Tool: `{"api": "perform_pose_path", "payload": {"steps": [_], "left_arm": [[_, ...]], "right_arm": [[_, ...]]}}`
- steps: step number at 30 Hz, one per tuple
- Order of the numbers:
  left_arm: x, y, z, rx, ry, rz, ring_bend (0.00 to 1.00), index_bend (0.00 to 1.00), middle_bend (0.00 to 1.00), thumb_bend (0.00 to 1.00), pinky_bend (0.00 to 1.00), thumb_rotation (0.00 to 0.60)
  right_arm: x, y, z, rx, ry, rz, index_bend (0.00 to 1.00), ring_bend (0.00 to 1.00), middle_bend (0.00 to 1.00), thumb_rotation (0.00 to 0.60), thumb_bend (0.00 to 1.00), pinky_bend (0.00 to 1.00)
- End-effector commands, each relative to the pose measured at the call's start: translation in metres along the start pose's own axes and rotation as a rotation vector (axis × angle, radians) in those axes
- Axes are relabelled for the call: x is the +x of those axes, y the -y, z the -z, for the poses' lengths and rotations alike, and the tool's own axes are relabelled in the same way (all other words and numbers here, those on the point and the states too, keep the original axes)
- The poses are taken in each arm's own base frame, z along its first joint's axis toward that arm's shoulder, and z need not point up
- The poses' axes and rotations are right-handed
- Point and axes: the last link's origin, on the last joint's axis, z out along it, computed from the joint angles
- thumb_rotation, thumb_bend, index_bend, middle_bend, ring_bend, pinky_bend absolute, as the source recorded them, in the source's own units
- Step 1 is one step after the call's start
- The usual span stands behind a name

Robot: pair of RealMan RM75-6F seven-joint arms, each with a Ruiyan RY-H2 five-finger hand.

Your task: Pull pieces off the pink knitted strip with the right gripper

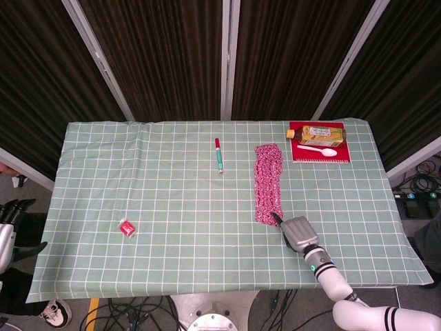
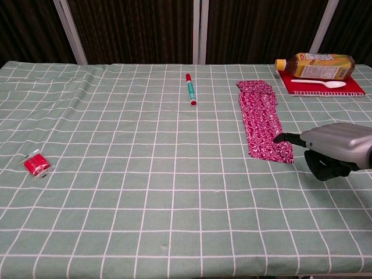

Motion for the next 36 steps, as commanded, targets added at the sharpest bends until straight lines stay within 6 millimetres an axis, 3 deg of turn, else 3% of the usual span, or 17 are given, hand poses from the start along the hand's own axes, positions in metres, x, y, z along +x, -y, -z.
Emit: {"api": "perform_pose_path", "payload": {"steps": [1, 15, 36], "left_arm": [[0.001, 0.002, 0.001, 0.004, -0.002, -0.002, 0.10, 0.15, 0.16, 0.10, 0.17, 0.600], [0.001, 0.001, 0.001, 0.000, 0.000, -0.007, 0.10, 0.15, 0.16, 0.09, 0.17, 0.600], [-0.004, -0.009, -0.002, -0.016, 0.016, -0.026, 0.10, 0.15, 0.16, 0.10, 0.17, 0.600]], "right_arm": [[-0.002, 0.005, -0.005, 0.006, 0.025, 0.006, 0.05, 0.80, 0.91, 0.600, 0.96, 0.73], [-0.009, -0.006, -0.003, -0.034, 0.073, -0.002, 0.05, 0.80, 0.91, 0.600, 0.95, 0.73], [-0.039, -0.084, 0.045, -0.202, 0.080, -0.101, 0.05, 0.80, 0.90, 0.600, 0.95, 0.73]]}}
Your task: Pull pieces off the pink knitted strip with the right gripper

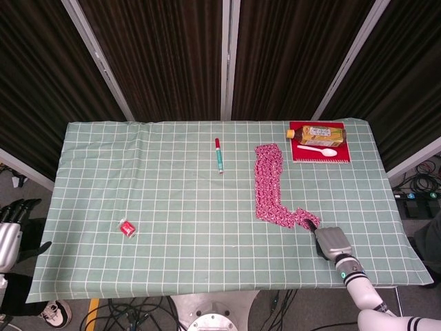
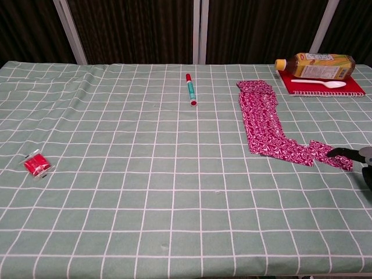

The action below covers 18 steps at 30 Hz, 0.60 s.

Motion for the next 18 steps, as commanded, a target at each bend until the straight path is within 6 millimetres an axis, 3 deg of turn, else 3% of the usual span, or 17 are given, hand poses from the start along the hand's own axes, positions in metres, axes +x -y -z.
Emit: {"api": "perform_pose_path", "payload": {"steps": [1, 9, 18], "left_arm": [[0.000, 0.000, 0.000, 0.000, 0.002, -0.001, 0.10, 0.15, 0.16, 0.10, 0.17, 0.600], [-0.001, -0.002, -0.001, -0.004, 0.005, -0.003, 0.10, 0.15, 0.16, 0.09, 0.17, 0.600], [0.000, -0.002, 0.000, -0.003, 0.000, -0.003, 0.10, 0.15, 0.16, 0.10, 0.17, 0.600]], "right_arm": [[-0.002, -0.012, 0.007, -0.023, -0.011, -0.008, 0.05, 0.80, 0.90, 0.600, 0.95, 0.73], [0.000, -0.033, 0.016, -0.069, -0.029, -0.040, 0.05, 0.80, 0.90, 0.600, 0.95, 0.73], [0.020, 0.010, 0.012, 0.060, -0.126, -0.019, 0.05, 0.80, 0.90, 0.600, 0.95, 0.73]]}}
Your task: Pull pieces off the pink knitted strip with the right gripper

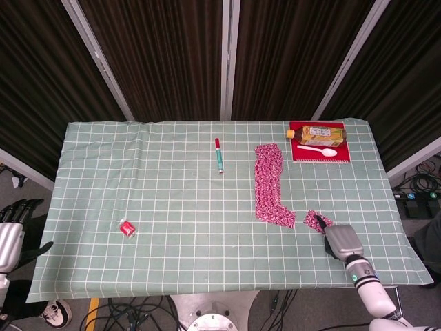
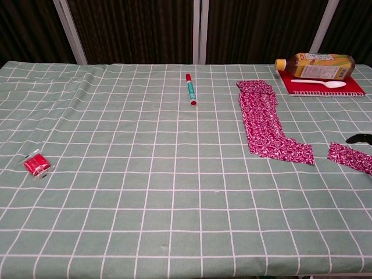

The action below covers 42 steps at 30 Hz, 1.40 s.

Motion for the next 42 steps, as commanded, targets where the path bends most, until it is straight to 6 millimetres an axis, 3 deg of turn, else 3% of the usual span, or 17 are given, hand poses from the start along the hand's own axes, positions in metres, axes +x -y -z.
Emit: {"api": "perform_pose_path", "payload": {"steps": [1, 18, 32, 42], "left_arm": [[0.001, 0.001, 0.001, 0.003, -0.002, 0.001, 0.10, 0.15, 0.16, 0.10, 0.17, 0.600], [0.002, 0.009, 0.001, 0.022, -0.002, 0.010, 0.10, 0.15, 0.16, 0.10, 0.17, 0.600], [0.006, 0.006, 0.002, 0.009, -0.012, 0.005, 0.10, 0.15, 0.16, 0.10, 0.17, 0.600], [0.010, 0.008, 0.004, 0.015, -0.028, 0.006, 0.10, 0.15, 0.16, 0.10, 0.17, 0.600]], "right_arm": [[0.002, 0.016, -0.006, 0.042, -0.017, 0.003, 0.05, 0.80, 0.90, 0.600, 0.95, 0.73], [-0.004, 0.046, -0.033, 0.074, 0.077, 0.013, 0.05, 0.80, 0.90, 0.600, 0.95, 0.73], [-0.013, 0.063, -0.028, 0.124, 0.110, 0.040, 0.05, 0.80, 0.90, 0.600, 0.95, 0.73], [-0.010, 0.096, -0.023, 0.213, 0.103, 0.067, 0.05, 0.80, 0.90, 0.600, 0.95, 0.73]]}}
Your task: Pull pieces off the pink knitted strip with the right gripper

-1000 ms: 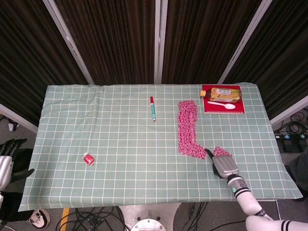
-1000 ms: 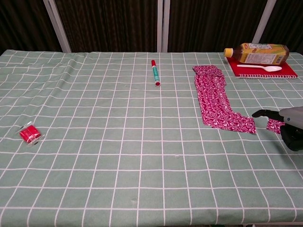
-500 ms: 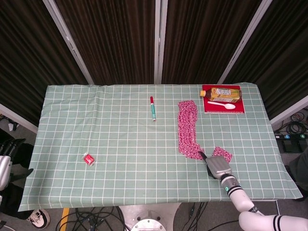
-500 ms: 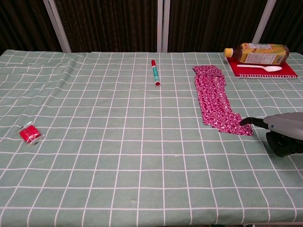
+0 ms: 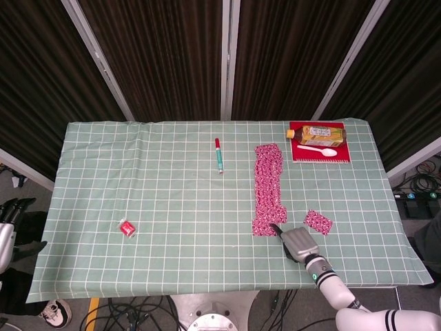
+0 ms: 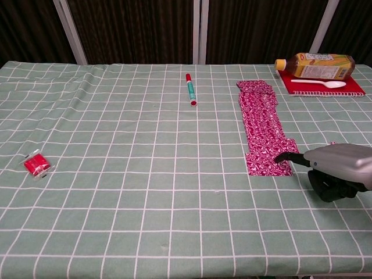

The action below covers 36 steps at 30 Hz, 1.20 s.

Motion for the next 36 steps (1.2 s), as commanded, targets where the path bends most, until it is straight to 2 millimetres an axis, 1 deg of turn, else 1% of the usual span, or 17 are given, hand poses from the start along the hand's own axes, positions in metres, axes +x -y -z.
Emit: {"api": "perform_pose_path", "payload": {"steps": [1, 14, 16, 18, 20, 25, 28, 31, 34, 36], "left_arm": [[0.001, 0.002, 0.001, 0.005, -0.004, 0.000, 0.10, 0.15, 0.16, 0.10, 0.17, 0.600], [0.010, 0.008, 0.004, 0.025, -0.023, -0.004, 0.10, 0.15, 0.16, 0.10, 0.17, 0.600], [0.010, 0.009, 0.005, 0.025, -0.024, -0.004, 0.10, 0.15, 0.16, 0.10, 0.17, 0.600], [0.009, 0.005, 0.001, 0.017, -0.025, -0.003, 0.10, 0.15, 0.16, 0.10, 0.17, 0.600], [0.011, 0.006, 0.002, 0.023, -0.025, -0.004, 0.10, 0.15, 0.16, 0.10, 0.17, 0.600], [0.011, 0.007, 0.003, 0.021, -0.023, -0.004, 0.10, 0.15, 0.16, 0.10, 0.17, 0.600], [0.011, 0.007, 0.003, 0.021, -0.025, -0.003, 0.10, 0.15, 0.16, 0.10, 0.17, 0.600], [0.011, 0.007, 0.004, 0.020, -0.025, -0.003, 0.10, 0.15, 0.16, 0.10, 0.17, 0.600], [0.012, 0.010, 0.007, 0.026, -0.025, -0.004, 0.10, 0.15, 0.16, 0.10, 0.17, 0.600], [0.010, 0.010, 0.007, 0.022, -0.021, -0.004, 0.10, 0.15, 0.16, 0.10, 0.17, 0.600]], "right_arm": [[0.000, 0.009, -0.002, 0.020, 0.006, 0.010, 0.05, 0.80, 0.90, 0.600, 0.95, 0.73], [0.004, 0.050, -0.009, 0.105, 0.011, 0.060, 0.05, 0.80, 0.90, 0.600, 0.95, 0.73], [0.005, 0.056, -0.009, 0.118, 0.010, 0.068, 0.05, 0.80, 0.90, 0.600, 0.95, 0.73], [0.006, 0.062, -0.009, 0.133, 0.010, 0.077, 0.05, 0.80, 0.90, 0.600, 0.95, 0.73], [0.006, 0.068, -0.008, 0.148, 0.010, 0.084, 0.05, 0.80, 0.90, 0.600, 0.95, 0.73], [0.007, 0.076, -0.006, 0.169, 0.011, 0.104, 0.05, 0.80, 0.90, 0.600, 0.95, 0.73], [0.016, 0.075, 0.001, 0.172, -0.042, 0.096, 0.05, 0.80, 0.90, 0.600, 0.95, 0.73], [0.027, 0.068, 0.012, 0.164, -0.122, 0.100, 0.06, 0.80, 0.90, 0.600, 0.95, 0.73], [0.039, 0.051, 0.027, 0.131, -0.239, 0.092, 0.06, 0.80, 0.90, 0.600, 0.95, 0.73], [0.046, 0.036, 0.038, 0.105, -0.337, 0.082, 0.07, 0.80, 0.90, 0.600, 0.94, 0.73]]}}
